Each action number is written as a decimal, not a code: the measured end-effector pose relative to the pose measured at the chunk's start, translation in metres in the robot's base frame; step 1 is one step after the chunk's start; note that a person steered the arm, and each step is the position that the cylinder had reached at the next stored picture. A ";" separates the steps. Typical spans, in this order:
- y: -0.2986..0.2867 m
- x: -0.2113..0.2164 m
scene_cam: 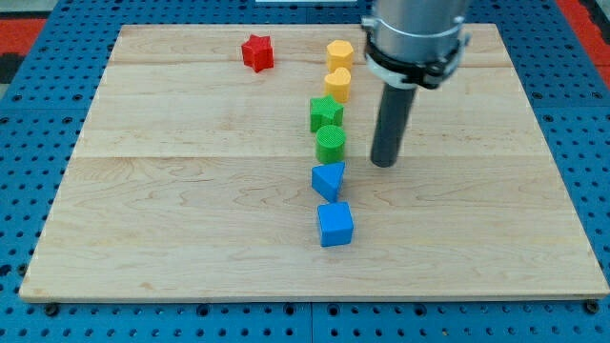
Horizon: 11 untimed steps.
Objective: Push the yellow heart into the yellow hexagon
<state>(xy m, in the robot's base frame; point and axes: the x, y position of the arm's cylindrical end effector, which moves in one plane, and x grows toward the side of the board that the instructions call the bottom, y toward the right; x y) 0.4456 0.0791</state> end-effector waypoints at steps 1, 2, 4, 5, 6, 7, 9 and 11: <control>-0.020 0.004; -0.015 -0.013; -0.017 -0.076; -0.017 -0.105; -0.017 -0.113; -0.016 -0.127; 0.006 -0.153; 0.067 -0.197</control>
